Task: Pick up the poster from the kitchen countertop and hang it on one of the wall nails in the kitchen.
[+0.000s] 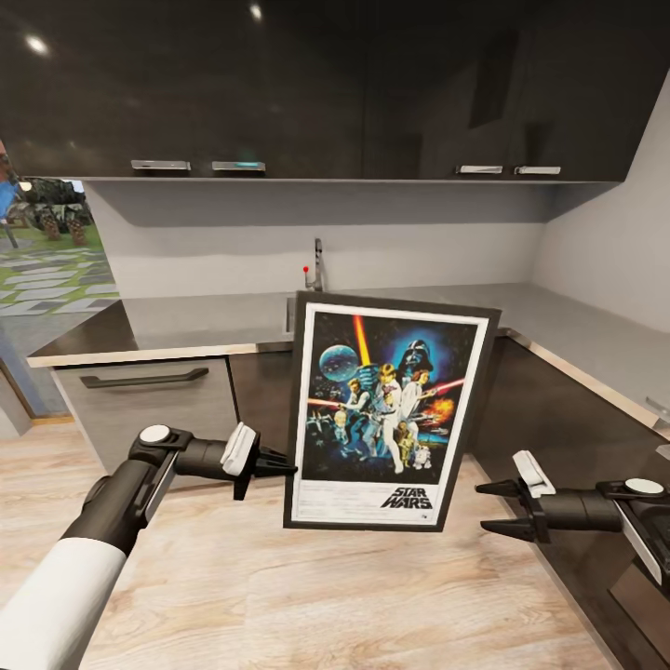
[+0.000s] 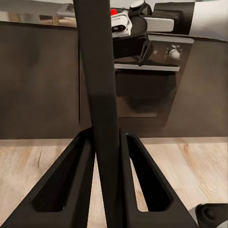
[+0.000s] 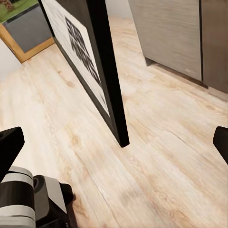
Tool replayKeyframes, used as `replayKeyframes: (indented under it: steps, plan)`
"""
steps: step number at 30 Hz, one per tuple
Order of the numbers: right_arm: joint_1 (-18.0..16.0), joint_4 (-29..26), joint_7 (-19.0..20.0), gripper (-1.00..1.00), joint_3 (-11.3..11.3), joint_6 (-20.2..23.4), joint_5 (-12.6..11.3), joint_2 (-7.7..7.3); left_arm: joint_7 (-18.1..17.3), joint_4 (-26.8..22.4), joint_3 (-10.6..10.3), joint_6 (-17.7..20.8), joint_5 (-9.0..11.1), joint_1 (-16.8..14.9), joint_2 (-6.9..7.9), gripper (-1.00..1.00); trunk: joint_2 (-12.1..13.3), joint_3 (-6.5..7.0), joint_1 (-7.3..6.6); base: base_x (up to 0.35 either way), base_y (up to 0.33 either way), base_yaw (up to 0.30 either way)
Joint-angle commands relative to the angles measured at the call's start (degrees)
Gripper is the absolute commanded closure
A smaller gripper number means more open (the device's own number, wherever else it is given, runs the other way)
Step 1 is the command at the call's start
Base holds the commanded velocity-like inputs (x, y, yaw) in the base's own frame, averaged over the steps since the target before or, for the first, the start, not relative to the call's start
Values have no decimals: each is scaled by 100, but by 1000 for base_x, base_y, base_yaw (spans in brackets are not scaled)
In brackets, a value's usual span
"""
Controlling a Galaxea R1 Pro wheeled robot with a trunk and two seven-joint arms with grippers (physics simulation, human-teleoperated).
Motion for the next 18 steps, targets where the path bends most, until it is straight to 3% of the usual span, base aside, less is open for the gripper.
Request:
replayKeyframes:
  steps: [1,7,18]
  plan:
    - [-3,0,18,-100,1,58,-11,-1,-10,1,-25,39,18,-4,6,100,-3,-6,0,0,0,0]
    - [-3,0,18,-100,1,48,-17,11,-10,6,-71,39,21,-4,-1,100,-3,-6,0,0,0,0]
    - [-10,-34,1,-100,1,34,-19,250,-10,7,-90,39,26,-4,-3,100,-3,-6,0,0,0,0]
